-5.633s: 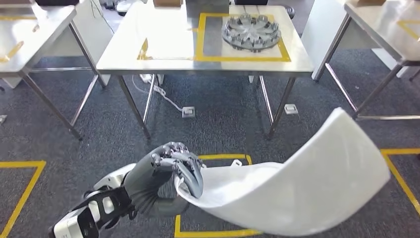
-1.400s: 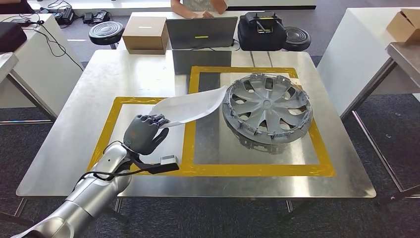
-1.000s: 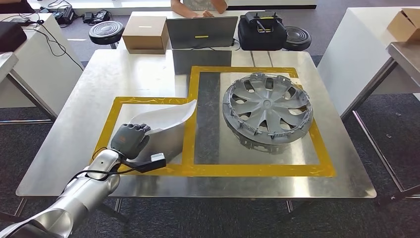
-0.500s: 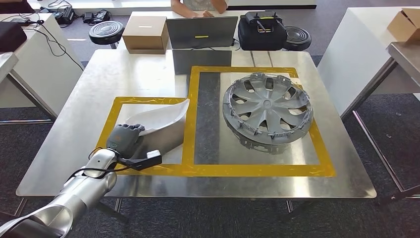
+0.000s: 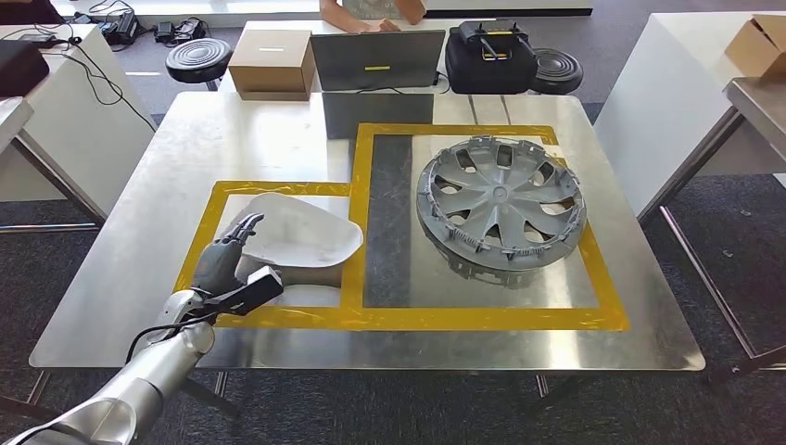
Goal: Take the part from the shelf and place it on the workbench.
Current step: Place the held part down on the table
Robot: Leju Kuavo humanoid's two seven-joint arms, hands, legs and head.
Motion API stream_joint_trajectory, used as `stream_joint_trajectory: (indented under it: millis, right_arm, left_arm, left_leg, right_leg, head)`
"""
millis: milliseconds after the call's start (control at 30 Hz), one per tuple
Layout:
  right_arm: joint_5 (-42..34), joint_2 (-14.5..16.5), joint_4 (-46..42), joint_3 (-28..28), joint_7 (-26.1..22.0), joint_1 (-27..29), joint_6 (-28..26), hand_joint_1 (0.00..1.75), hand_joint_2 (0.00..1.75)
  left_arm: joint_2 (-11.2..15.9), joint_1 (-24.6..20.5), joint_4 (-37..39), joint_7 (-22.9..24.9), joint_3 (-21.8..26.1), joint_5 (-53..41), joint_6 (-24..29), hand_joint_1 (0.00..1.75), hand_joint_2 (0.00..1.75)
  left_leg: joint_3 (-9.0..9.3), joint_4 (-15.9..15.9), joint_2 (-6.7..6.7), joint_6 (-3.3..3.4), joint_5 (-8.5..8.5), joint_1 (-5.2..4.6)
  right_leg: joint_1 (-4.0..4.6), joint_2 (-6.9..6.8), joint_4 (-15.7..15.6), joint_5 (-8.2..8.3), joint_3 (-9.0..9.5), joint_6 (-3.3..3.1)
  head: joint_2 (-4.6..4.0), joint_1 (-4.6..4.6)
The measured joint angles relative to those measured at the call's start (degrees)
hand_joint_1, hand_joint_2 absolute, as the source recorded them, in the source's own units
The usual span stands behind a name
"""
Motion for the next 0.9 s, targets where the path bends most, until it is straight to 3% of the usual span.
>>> stream_joint_trajectory:
  millis: [133, 200, 300, 400, 500, 667, 900]
  right_arm:
    - [-0.89, 0.02, 0.0, -0.2, 0.24, 0.29, 0.0, 0.0, 0.0]
    - [-1.18, 0.01, 0.0, -0.39, 0.23, 0.49, 0.0, 0.0, 0.0]
    - [-1.35, 0.01, 0.0, -0.56, 0.18, 0.68, 0.0, 0.0, 0.0]
    - [-1.89, 0.01, 0.0, -0.77, 0.32, 0.81, 0.01, 0.0, 0.0]
    - [-2.45, 0.02, 0.0, -1.27, 0.57, 0.74, 0.0, 0.0, 0.0]
    - [-2.52, 0.22, 0.0, -1.54, 0.22, 0.69, 0.0, 0.0, 0.0]
    - [-1.78, 0.43, 0.0, -1.54, -0.74, 0.61, 0.0, 0.0, 0.0]
  left_arm:
    - [-0.81, 7.86, -15.15, -4.63, 7.44, 28.84, -30.14, 0.0, 0.0]
    - [-0.97, 12.1, -23.95, -4.93, 9.57, 36.73, -38.46, 0.0, 0.0]
    - [-1.08, 18.4, -36.94, -5.01, 11.92, 42.28, -41.14, 0.0, 0.0]
    - [-1.66, 24.22, -49.01, -5.04, 13.73, 48.25, -47.08, 0.0, 0.0]
    - [-2.63, 27.98, -57.84, -4.98, 14.27, 52.08, -51.61, 0.0, 0.0]
    - [-3.2, 30.45, -65.27, -4.25, 14.4, 52.75, -52.02, 0.0, 0.0]
    - [-3.23, 34.62, -68.55, -4.18, 15.25, 49.56, -49.28, 0.0, 0.0]
  left_leg:
    - [-0.01, 0.0, 0.08, 0.01, -0.04, -0.01]
    - [-0.02, -0.01, 0.07, 0.0, -0.07, -0.01]
    - [0.01, -0.02, 0.21, -0.06, -0.12, -0.01]
    - [0.01, -0.02, 0.16, -0.07, -0.13, 0.0]
    - [0.02, -0.02, 0.03, -0.06, -0.13, 0.0]
    - [0.05, 0.04, 0.02, -0.02, -0.15, -0.08]
    - [0.07, 0.04, 0.04, 0.5, -0.15, -0.35]
  right_leg:
    - [-0.02, 0.07, -0.02, -0.01, -0.01, 0.0]
    - [0.0, 0.07, -0.03, -0.02, -0.01, -0.01]
    - [0.0, 0.19, -0.03, -0.02, -0.03, -0.02]
    - [-0.01, 0.12, -0.04, -0.05, -0.05, -0.02]
    - [0.0, 0.0, -0.05, -0.07, -0.01, -0.02]
    - [-0.2, -0.01, -0.1, 0.0, 0.05, 0.08]
    - [-0.43, 0.01, -0.17, 0.1, 0.15, 0.5]
  head:
    - [0.0, -0.02]
    - [0.0, 0.0]
    - [0.0, -0.01]
    - [0.0, -0.02]
    - [0.0, -0.01]
    - [0.0, -0.02]
    - [0.0, -0.02]
